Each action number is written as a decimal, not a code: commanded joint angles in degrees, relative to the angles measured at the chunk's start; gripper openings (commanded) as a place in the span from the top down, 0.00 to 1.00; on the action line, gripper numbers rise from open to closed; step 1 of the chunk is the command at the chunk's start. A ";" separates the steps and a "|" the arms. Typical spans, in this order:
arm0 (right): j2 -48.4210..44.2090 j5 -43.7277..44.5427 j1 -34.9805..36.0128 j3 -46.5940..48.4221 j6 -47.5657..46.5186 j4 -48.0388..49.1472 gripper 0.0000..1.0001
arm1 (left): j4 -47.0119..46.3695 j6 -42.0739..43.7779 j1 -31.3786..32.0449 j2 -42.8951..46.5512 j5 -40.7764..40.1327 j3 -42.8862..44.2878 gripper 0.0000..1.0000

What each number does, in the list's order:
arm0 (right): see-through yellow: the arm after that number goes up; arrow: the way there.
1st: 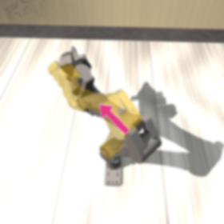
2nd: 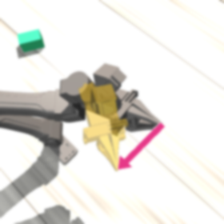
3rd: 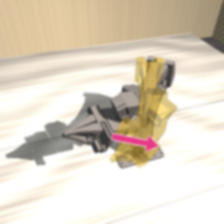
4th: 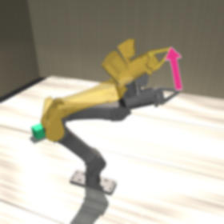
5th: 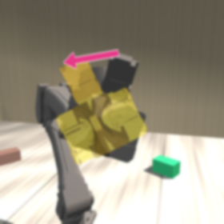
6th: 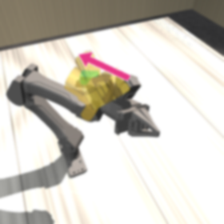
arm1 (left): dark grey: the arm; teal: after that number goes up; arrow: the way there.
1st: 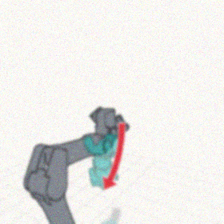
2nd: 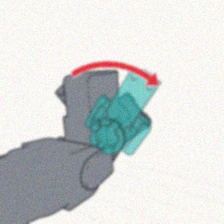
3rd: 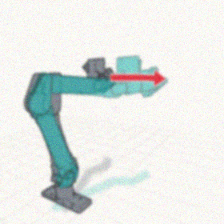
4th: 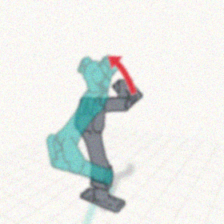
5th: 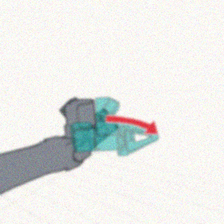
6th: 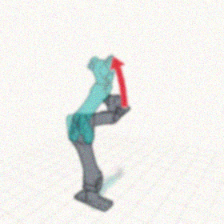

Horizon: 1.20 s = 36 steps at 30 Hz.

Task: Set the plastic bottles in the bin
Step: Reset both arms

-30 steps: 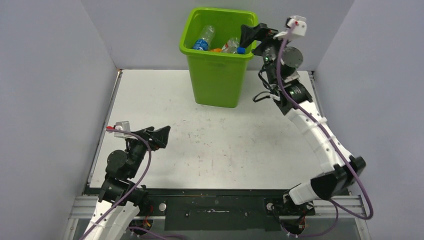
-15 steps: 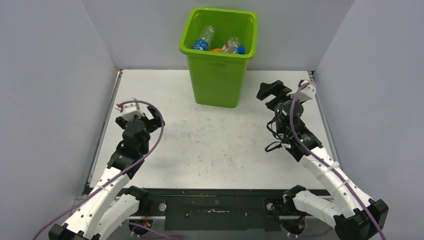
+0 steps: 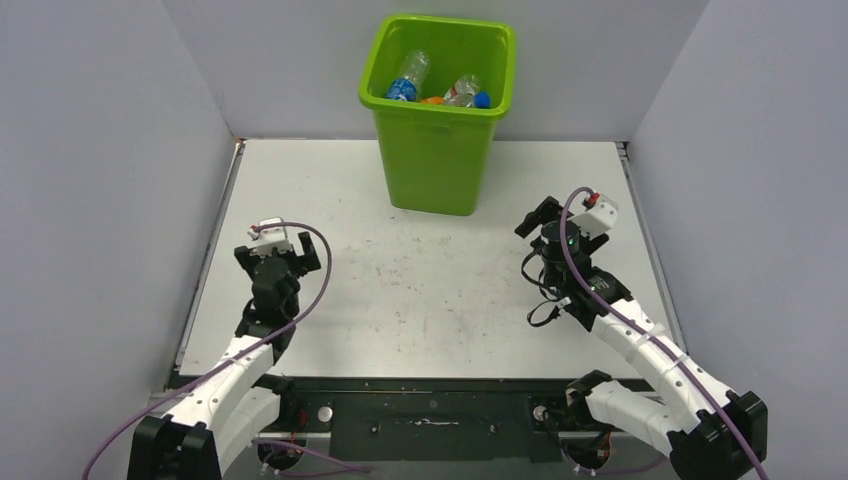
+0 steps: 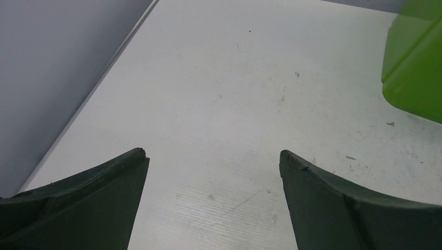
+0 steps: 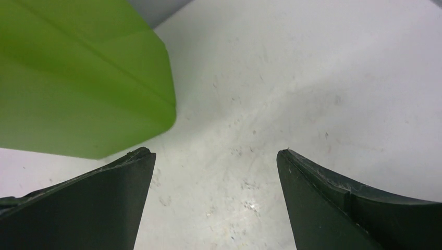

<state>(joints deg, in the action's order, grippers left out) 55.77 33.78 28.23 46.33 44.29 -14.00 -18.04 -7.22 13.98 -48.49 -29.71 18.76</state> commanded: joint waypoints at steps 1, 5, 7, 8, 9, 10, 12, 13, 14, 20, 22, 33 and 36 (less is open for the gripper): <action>-1.80 -1.63 0.53 -5.66 4.23 0.33 0.10 | -12.36 0.96 -2.23 -2.79 7.40 -2.48 0.04; -3.29 -1.97 0.67 -10.25 3.75 2.88 0.10 | -18.63 5.36 -3.96 -10.08 11.10 -3.18 0.04; -3.88 -3.07 0.77 -12.16 4.59 4.41 0.10 | -22.41 5.52 -4.90 -16.46 11.82 -2.24 0.04; -4.22 -4.12 0.87 -13.10 4.74 5.22 0.10 | -23.67 2.63 -5.37 -18.57 11.83 -1.91 0.04; -4.52 -4.68 0.93 -13.90 4.75 5.71 0.11 | -26.09 0.93 -5.99 -20.15 12.55 -2.08 0.04; -4.89 -4.65 1.01 -14.54 4.71 5.81 0.10 | -27.57 1.88 -6.28 -21.50 14.28 -2.14 0.04; -6.12 -4.11 1.07 -15.64 4.54 5.64 0.10 | -30.61 3.81 -7.30 -24.77 18.36 -2.06 0.04; -7.17 -4.08 1.06 -16.28 4.08 5.74 0.10 | -33.61 4.23 -8.57 -26.37 21.14 -2.43 0.04; -8.37 -4.13 1.05 -17.19 3.15 6.30 0.10 | -35.01 4.31 -9.62 -27.71 23.37 -2.95 0.04; -16.66 -6.37 1.12 -23.09 -2.16 13.47 0.10 | -46.92 4.33 -11.99 -35.53 28.35 -5.06 0.04; -16.89 -6.39 1.13 -23.18 -3.60 15.23 0.10 | -44.01 3.04 -12.21 -35.69 26.28 -3.96 0.04; -0.74 -3.00 -4.86 -21.14 -20.66 44.00 0.10 | -44.23 2.62 -10.94 -35.69 21.22 -3.67 0.04; 6.94 -8.10 -10.88 -14.84 -29.03 40.65 0.10 | -45.07 3.04 -9.61 -35.63 18.47 -4.18 0.04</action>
<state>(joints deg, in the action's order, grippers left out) 55.51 27.88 23.66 24.38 26.22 18.92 -58.33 -4.21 2.85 -84.58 -7.62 14.39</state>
